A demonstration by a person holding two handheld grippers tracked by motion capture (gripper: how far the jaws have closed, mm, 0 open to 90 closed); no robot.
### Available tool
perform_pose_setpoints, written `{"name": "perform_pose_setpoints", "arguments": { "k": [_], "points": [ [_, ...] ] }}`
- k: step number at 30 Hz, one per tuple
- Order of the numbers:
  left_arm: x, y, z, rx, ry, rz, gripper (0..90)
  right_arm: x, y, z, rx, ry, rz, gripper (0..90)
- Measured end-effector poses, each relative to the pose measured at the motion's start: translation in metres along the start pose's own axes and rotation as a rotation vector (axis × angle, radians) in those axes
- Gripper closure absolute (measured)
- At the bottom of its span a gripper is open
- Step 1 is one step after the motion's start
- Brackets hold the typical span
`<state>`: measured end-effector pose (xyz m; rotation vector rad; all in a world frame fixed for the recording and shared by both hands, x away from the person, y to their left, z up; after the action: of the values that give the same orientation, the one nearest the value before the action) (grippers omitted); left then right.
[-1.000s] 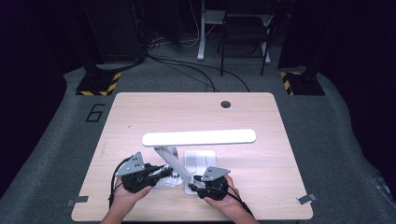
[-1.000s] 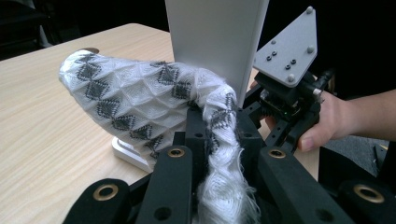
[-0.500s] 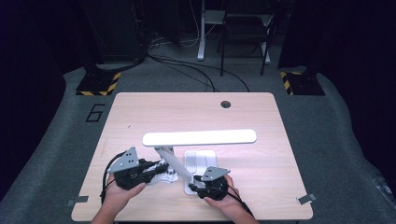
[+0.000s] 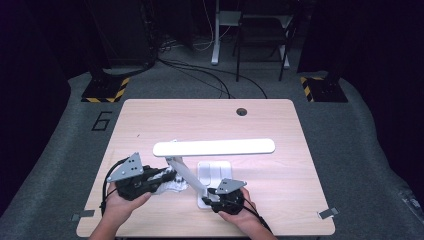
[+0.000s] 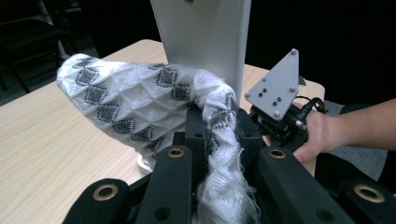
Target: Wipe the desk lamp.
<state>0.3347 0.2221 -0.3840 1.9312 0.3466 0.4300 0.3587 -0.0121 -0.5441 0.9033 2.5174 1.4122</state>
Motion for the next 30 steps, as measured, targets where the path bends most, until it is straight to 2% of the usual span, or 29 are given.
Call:
{"name": "perform_pose_setpoints", "arguments": {
  "k": [6,8,10,21,26,27,28,30],
  "points": [
    [0.002,0.007,-0.006,0.005,0.004,0.014,79.9,0.0,0.0,0.0,0.0,-0.003,0.005,57.9],
    [0.001,0.009,-0.007,0.002,0.005,0.004,79.9,0.0,0.0,0.0,0.0,-0.003,0.001,57.8],
    [0.001,0.01,-0.007,0.004,0.0,-0.002,79.9,0.001,-0.001,0.0,0.001,-0.002,0.02,57.9],
    [0.002,0.014,-0.01,0.013,0.012,0.013,79.9,0.001,-0.001,0.0,0.001,-0.002,0.02,57.8],
    [0.001,0.019,-0.014,-0.001,0.023,0.005,79.9,0.001,-0.001,0.0,-0.001,-0.003,0.024,57.8],
    [0.002,0.02,-0.016,-0.001,0.027,0.023,79.9,0.001,-0.001,0.0,-0.001,-0.002,0.022,57.8],
    [0.001,0.021,-0.016,-0.005,0.026,0.01,79.9,0.001,-0.001,0.0,0.0,-0.002,0.023,57.8],
    [0.002,0.023,-0.018,-0.013,0.032,0.012,79.9,0.001,-0.001,0.0,-0.001,-0.002,0.023,57.8]
  ]
}}
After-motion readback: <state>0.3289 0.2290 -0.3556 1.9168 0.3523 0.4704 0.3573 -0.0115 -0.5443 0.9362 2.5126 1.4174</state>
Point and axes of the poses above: each handheld gripper's, and its own axes: z roughly forward along the jaws, y roughly out of its top, x roughly to its left, the point moved 4 cm from there along z, roughly forward along the jaws, and after that the axes turned 10 degrees about z, right-handed, at the moved point
